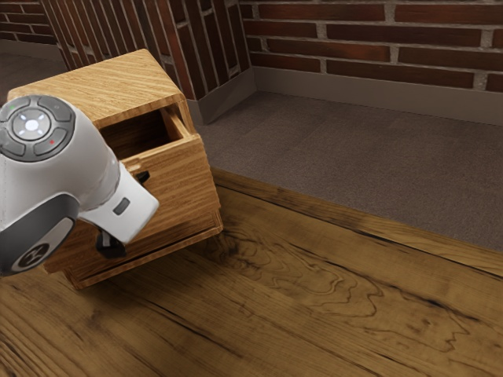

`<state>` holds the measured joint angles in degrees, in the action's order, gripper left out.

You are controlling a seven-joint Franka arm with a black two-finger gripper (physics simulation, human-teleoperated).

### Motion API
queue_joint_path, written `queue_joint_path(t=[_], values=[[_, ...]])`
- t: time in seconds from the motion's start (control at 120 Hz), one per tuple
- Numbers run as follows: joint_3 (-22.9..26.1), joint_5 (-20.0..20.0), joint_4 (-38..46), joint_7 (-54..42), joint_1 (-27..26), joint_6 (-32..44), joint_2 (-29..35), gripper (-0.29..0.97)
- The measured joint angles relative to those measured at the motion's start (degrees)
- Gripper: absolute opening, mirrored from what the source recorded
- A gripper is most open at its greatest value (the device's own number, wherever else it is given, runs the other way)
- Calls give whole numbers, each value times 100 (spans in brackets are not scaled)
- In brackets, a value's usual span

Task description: Pull the drawer handle with one arm to open the drawer

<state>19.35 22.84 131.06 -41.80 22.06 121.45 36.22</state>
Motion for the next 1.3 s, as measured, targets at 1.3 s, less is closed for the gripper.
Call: queue_joint_path(t=[1.3], values=[[391,-1741,-4891,527,-238,-3127,-2134,68]])
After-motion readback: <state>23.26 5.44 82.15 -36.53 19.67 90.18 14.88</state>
